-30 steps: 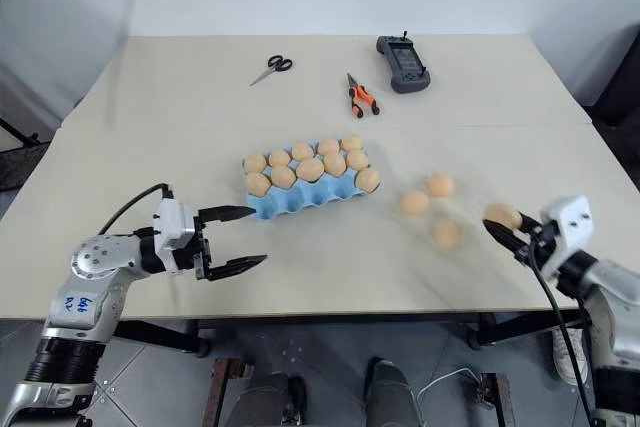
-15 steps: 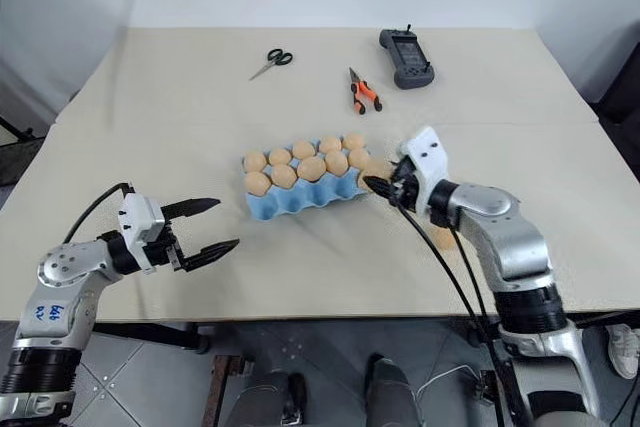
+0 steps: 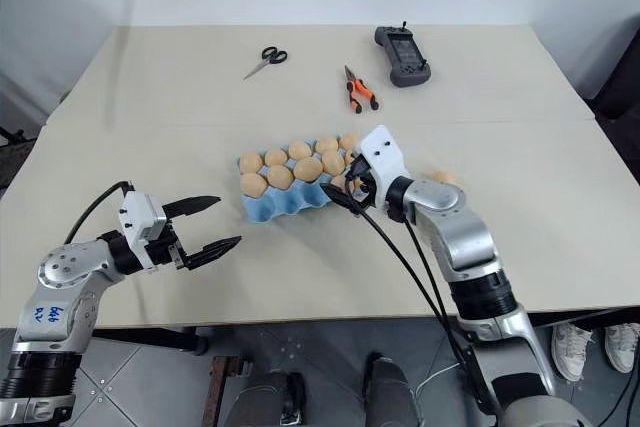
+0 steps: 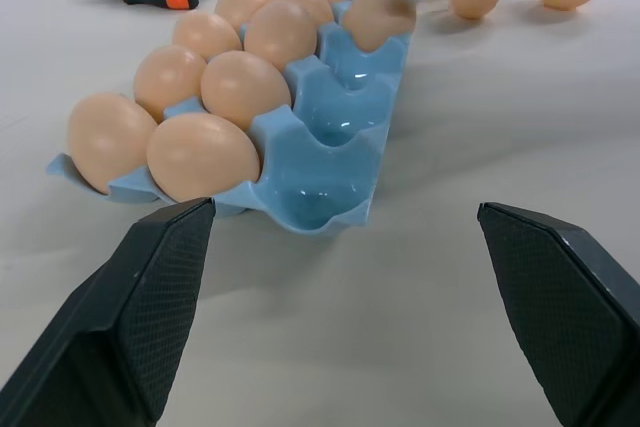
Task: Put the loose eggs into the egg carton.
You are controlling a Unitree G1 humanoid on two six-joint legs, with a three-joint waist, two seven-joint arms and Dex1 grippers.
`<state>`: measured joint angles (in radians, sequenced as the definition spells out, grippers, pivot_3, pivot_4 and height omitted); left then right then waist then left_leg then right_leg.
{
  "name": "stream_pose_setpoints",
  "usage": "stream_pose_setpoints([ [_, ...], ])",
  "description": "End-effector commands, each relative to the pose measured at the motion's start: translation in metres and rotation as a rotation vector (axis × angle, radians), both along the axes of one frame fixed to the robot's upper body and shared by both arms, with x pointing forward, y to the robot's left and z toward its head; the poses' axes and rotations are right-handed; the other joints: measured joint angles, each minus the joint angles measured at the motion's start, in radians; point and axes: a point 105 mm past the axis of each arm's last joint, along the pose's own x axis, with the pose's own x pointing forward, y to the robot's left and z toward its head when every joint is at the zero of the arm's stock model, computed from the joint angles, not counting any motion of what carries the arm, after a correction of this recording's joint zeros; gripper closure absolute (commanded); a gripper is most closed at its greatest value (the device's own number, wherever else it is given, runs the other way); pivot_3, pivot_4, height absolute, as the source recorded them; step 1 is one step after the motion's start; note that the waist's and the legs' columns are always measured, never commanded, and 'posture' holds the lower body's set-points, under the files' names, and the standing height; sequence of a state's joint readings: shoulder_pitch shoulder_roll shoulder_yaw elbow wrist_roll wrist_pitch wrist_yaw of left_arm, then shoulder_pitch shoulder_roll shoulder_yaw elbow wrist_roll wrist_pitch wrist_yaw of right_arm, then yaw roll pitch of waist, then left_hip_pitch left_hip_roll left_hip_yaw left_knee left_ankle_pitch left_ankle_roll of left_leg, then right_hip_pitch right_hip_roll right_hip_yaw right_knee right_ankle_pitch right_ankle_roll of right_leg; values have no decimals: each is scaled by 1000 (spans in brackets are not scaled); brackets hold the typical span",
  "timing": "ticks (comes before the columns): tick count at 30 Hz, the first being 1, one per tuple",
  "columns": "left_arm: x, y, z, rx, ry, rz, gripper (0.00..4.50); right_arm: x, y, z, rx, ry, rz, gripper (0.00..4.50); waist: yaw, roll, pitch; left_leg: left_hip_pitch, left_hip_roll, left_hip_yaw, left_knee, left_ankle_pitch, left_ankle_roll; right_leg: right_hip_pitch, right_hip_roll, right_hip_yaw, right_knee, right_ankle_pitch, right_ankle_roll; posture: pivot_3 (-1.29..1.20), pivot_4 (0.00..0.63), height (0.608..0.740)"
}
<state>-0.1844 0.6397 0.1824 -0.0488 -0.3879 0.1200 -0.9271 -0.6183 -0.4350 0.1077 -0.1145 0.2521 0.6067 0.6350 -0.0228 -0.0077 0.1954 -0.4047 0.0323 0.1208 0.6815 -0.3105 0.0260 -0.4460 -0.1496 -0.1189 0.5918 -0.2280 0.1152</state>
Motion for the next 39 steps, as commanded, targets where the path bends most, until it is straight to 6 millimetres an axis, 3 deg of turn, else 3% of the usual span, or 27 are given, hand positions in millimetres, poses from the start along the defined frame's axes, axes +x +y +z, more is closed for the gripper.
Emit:
stream_pose_setpoints([
  [1,-5,-15,14,-16,-45,-65,0,-21,-31,26,34,-144,-2,29,7,0,0,0,0,0,0,0,0,0,0,0,-1,0,0,0,150,740],
  [5,-8,-27,15,-3,-37,-128,0,-47,-72,22,19,-253,-31,29,20,0,0,0,-2,2,0,-2,0,1,1,-1,-1,0,0,0,150,740],
  [10,-5,-38,10,7,-15,-190,0,-79,-141,-9,-15,-232,-189,29,25,0,0,1,-2,3,0,-1,0,2,2,-1,-2,0,0,0,150,740],
  [13,-1,-45,8,9,-3,-236,0,-97,-158,-23,-2,-187,-222,29,24,0,0,2,-3,3,1,-1,1,2,2,1,-2,0,0,0,150,740],
  [18,3,-64,5,9,12,-322,0,-119,-169,-50,8,-96,-254,29,19,-1,0,6,-1,5,1,0,4,3,2,2,-3,3,-5,0,150,740],
  [22,5,-69,4,18,-2,-346,0,-122,-171,-59,13,-63,-273,29,18,-1,0,11,3,6,1,2,4,5,2,3,-3,4,-8,0,150,740],
  [28,5,-68,2,20,0,-345,0,-102,-165,-62,-2,-39,-258,29,18,0,0,18,8,7,1,1,-1,15,4,3,-9,6,-12,0,150,740],
  [37,2,-60,1,18,-9,-301,0,-62,-156,-76,-32,60,-219,29,21,0,0,16,9,7,0,1,2,11,4,0,-6,6,-13,0,150,740],
  [39,1,-58,0,19,-10,-291,0,-55,-157,-78,-34,58,-226,445,22,0,0,15,8,7,0,1,2,10,4,-1,-6,6,-13,0,150,740],
])
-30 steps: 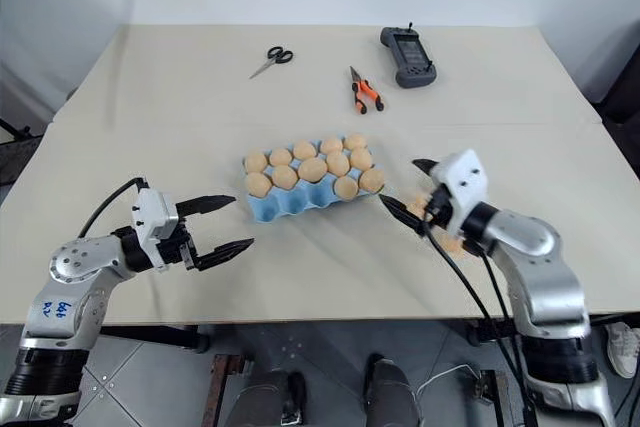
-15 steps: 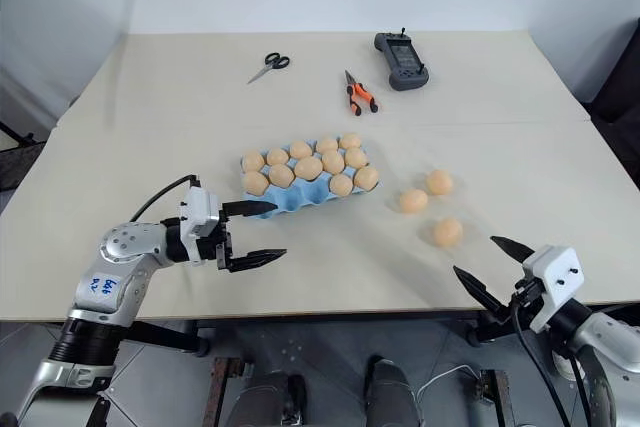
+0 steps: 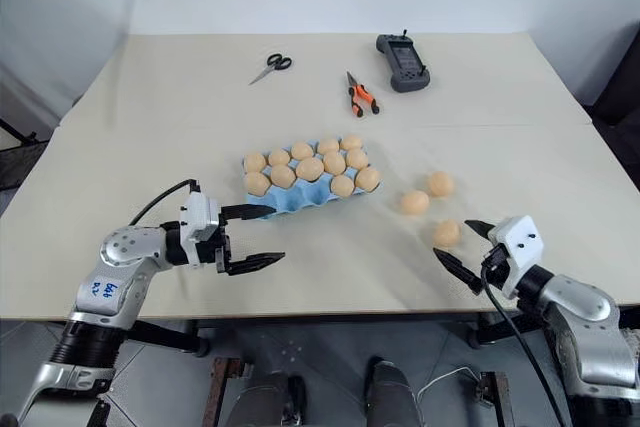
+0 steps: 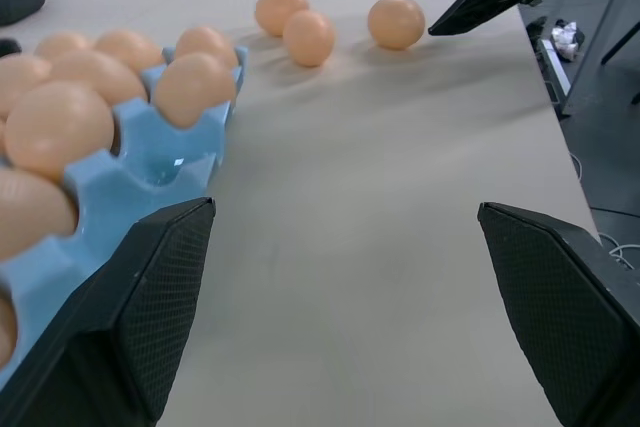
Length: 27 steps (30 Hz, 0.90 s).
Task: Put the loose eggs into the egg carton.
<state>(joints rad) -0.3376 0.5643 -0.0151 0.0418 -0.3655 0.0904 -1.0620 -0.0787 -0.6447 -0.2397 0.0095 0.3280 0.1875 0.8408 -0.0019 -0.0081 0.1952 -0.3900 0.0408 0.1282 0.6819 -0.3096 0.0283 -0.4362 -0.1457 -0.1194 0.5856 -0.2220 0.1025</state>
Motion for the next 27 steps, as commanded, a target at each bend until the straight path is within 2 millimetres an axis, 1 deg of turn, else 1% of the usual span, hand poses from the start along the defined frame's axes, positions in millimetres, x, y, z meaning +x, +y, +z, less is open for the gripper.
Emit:
stream_pose_setpoints([
  [1,-4,3,11,0,-55,11,0,8,-5,2,-20,-27,-11,603,1,0,0,0,0,1,0,0,0,0,0,0,0,0,0,0,150,740],
  [3,-5,5,11,-2,-56,20,0,9,-4,2,-4,-37,-3,1295,1,0,0,0,0,1,0,0,0,0,0,0,0,0,0,0,150,740],
  [4,-6,7,11,-4,-56,26,0,10,-3,3,3,-44,6,1715,1,0,0,0,0,1,0,0,0,-1,0,0,0,0,0,0,150,740],
  [6,-7,10,10,-6,-56,39,0,10,1,6,14,-59,31,2183,0,0,0,0,0,2,0,-1,1,-1,0,0,-1,0,0,0,150,740],
  [7,-6,12,11,-7,-58,50,0,10,4,8,17,-66,42,2247,0,0,0,0,0,2,0,-1,1,-1,0,0,-1,0,0,0,150,740],
  [8,-6,13,11,-10,-58,61,0,10,7,10,18,-68,55,2253,0,0,0,0,0,2,0,-1,1,-1,0,0,-1,0,0,0,150,740],
  [9,-5,17,12,-21,-59,82,0,9,15,16,23,-78,90,2253,-1,0,0,0,0,2,0,-1,1,-1,0,0,0,0,0,0,150,740],
  [11,-1,27,15,-39,-62,136,0,8,36,33,44,-114,160,2253,-4,0,0,0,1,3,0,-1,1,-2,-1,1,1,0,0,0,150,740],
  [12,1,33,17,-50,-64,172,0,7,50,44,51,-136,207,2253,-6,0,0,0,2,4,0,0,1,-3,-1,2,2,0,0,0,150,740],
  [14,4,44,19,-72,-64,236,0,8,72,58,58,-157,267,2253,-13,0,0,1,3,6,0,0,0,-5,0,3,4,0,-1,0,150,740],
  [16,7,56,20,-90,-59,307,0,13,97,70,66,-164,301,2253,-17,0,0,1,4,6,0,1,-1,-6,1,3,5,1,-2,0,150,740],
  [17,7,61,19,-94,-57,329,0,15,105,74,65,-165,306,2253,-18,0,0,1,5,6,0,1,-2,-6,1,3,5,0,-3,0,150,740],
  [19,7,66,17,-89,-51,355,0,21,118,78,59,-159,307,2253,-20,0,0,0,5,6,0,1,-2,-7,2,3,6,0,-4,0,150,740],
  [21,3,76,13,-75,-38,390,0,34,151,83,46,-156,337,2253,-24,0,0,0,6,6,0,0,-3,-8,2,2,6,0,-4,0,150,740],
  [23,1,80,11,-71,-34,405,0,47,175,86,31,-152,340,2253,-31,0,0,-1,7,11,0,0,-3,-11,1,2,6,1,-5,0,150,740],
  [25,-1,79,11,-71,-36,405,0,58,191,86,30,-147,326,2253,-30,0,0,0,7,12,0,0,-3,-12,1,1,7,1,-5,0,150,740],
  [27,-2,76,12,-74,-41,405,0,64,204,81,17,-141,341,2253,-26,0,0,-1,7,13,0,-1,-4,-12,1,0,8,1,-5,0,150,740],
])
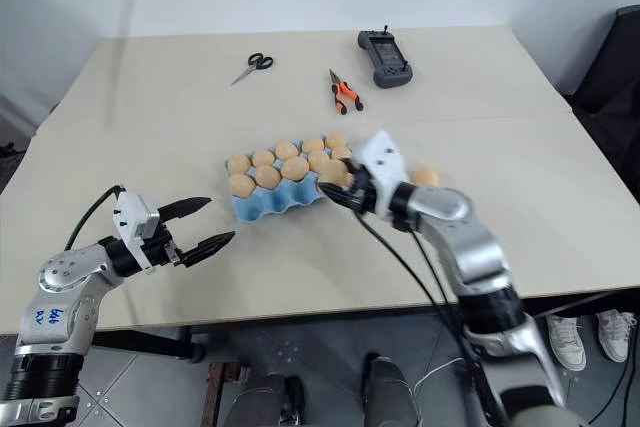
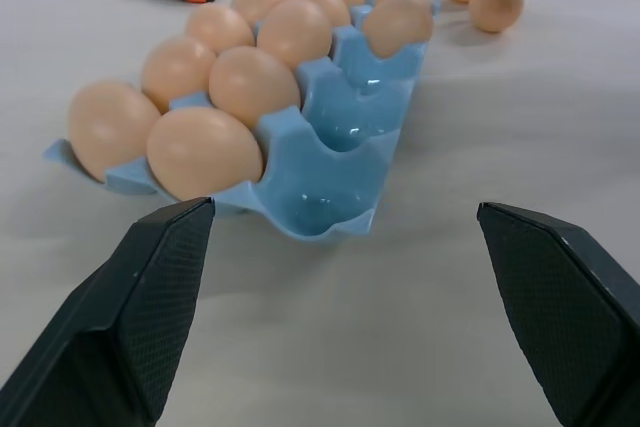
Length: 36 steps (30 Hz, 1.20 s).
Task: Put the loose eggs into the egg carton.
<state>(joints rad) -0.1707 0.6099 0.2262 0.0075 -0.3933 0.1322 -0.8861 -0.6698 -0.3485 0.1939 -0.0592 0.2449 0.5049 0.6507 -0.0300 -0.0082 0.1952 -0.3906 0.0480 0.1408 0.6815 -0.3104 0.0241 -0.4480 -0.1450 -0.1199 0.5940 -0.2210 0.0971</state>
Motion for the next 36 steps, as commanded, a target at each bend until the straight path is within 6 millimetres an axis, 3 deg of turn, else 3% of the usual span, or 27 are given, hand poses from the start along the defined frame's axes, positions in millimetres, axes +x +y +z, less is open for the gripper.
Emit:
stream_pose_setpoints([
  [1,-5,-1,12,0,-44,3,0,10,12,-6,-36,-11,-14,2253,4,0,0,0,0,0,0,0,-1,0,0,-1,1,0,0,0,150,740],
  [5,-8,-3,12,0,-43,2,0,13,20,-13,-46,-4,8,2253,2,0,0,-2,-1,4,0,-3,-1,0,-3,-6,-1,1,2,0,150,740],
  [8,-10,-4,13,-2,-43,5,0,15,23,-9,-9,-3,3,1331,-2,0,0,-1,0,8,0,-6,0,0,-4,-13,-3,2,4,0,150,740],
  [12,-11,-8,15,-2,-43,-10,0,-1,24,15,77,-52,77,59,-3,0,0,-1,0,10,0,-8,-2,-1,-3,-17,-4,2,4,0,150,740],
  [14,-10,-12,17,-4,-48,-24,0,-12,16,19,79,-75,105,24,-1,0,0,-1,1,10,0,-9,-3,-1,-2,-17,-3,2,4,0,150,740],
  [17,-7,-19,21,-3,-58,-56,0,-27,-13,15,71,-103,99,24,8,-1,-1,-1,1,9,0,-9,-4,-1,-1,-18,-4,2,4,0,150,740],
  [25,-4,-44,19,14,-57,-170,0,-42,-126,-11,36,-142,-237,24,23,-1,-1,0,0,14,0,-11,-1,0,-2,-17,-8,2,4,0,150,740],
  [28,-1,-55,15,26,-42,-238,0,-57,-178,-24,51,-157,-407,24,27,-1,-1,1,0,15,0,-11,-2,1,0,-16,-8,1,3,0,150,740],
  [30,2,-59,15,28,-41,-264,0,-63,-191,-33,62,-128,-452,24,26,-1,-1,2,0,16,0,-11,-2,1,0,-16,-8,1,3,0,150,740],
  [36,7,-64,14,43,-38,-314,0,-64,-185,-47,50,-76,-410,24,1,-1,-1,5,1,19,0,-10,0,2,-1,-12,-9,2,1,0,150,740],
])
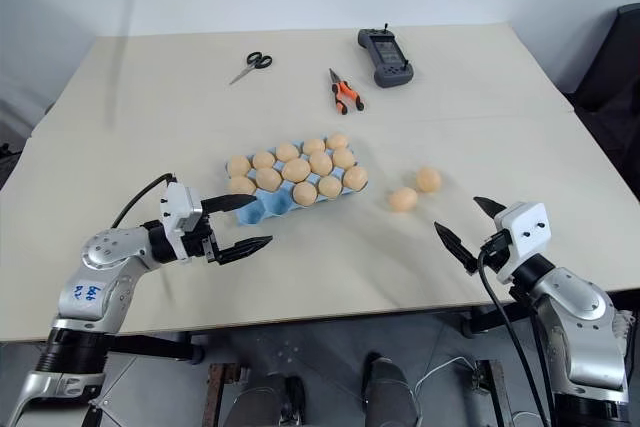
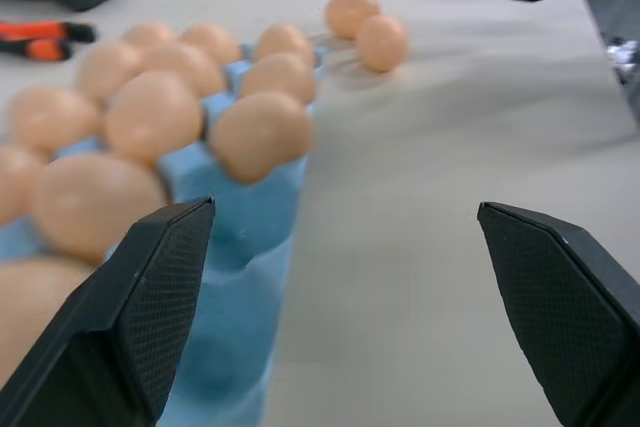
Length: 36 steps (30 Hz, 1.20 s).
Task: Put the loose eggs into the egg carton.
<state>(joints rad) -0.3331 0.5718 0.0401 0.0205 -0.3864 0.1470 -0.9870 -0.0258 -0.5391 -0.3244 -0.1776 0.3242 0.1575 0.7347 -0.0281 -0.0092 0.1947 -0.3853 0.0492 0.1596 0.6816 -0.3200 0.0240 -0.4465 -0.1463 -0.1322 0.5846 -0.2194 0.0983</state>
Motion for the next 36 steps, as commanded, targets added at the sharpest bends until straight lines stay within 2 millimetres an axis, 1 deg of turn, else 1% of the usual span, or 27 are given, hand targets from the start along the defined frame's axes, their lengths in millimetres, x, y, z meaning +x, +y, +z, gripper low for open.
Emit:
stream_pose_setpoints([
  [1,0,-1,5,13,-34,-27,0,1,4,3,0,-15,38,24,-2,0,0,1,0,0,0,0,1,0,0,0,1,0,-1,0,150,740],
  [5,2,-1,8,4,-35,-27,0,13,18,-1,-11,22,106,24,-3,0,0,2,1,0,0,0,1,0,0,0,3,-1,-3,0,150,740],
  [9,-2,1,8,-3,-35,-20,0,33,35,-4,-62,54,178,24,-2,0,0,2,2,0,0,2,-1,0,-1,0,5,-1,-3,0,150,740],
  [14,-6,4,7,-10,-32,10,0,54,45,-3,-77,69,211,24,0,0,0,2,2,-1,0,2,-2,-1,-1,0,7,-1,-3,0,150,740],
  [22,-11,7,6,-22,-28,46,0,73,57,-11,-96,100,250,24,0,0,0,0,0,-1,0,2,-1,-1,-2,-2,5,0,-1,0,150,740],
  [25,-11,9,6,-29,-30,61,0,76,64,-9,-88,94,272,628,-1,0,0,0,0,0,0,2,-1,-1,-2,-2,5,0,-1,0,150,740],
  [29,-12,20,5,-37,-32,113,0,71,85,2,-66,63,349,1939,-3,0,0,0,1,0,0,2,-1,-1,-2,-2,5,0,-1,0,150,740],
  [30,-12,22,4,-39,-33,128,0,69,87,4,-64,55,357,2083,-4,0,0,0,1,0,0,2,-1,-1,-2,-2,6,0,-1,0,150,740],
  [33,-12,41,5,-62,-37,220,0,64,106,19,-55,12,409,2093,-4,0,0,0,2,0,0,2,-2,-1,-2,-1,6,0,-1,0,150,740],
  [36,-15,66,1,-75,-27,327,0,56,137,40,-36,-31,497,2093,-6,0,0,0,4,0,0,1,-2,-2,-2,-1,6,0,-1,0,150,740],
])
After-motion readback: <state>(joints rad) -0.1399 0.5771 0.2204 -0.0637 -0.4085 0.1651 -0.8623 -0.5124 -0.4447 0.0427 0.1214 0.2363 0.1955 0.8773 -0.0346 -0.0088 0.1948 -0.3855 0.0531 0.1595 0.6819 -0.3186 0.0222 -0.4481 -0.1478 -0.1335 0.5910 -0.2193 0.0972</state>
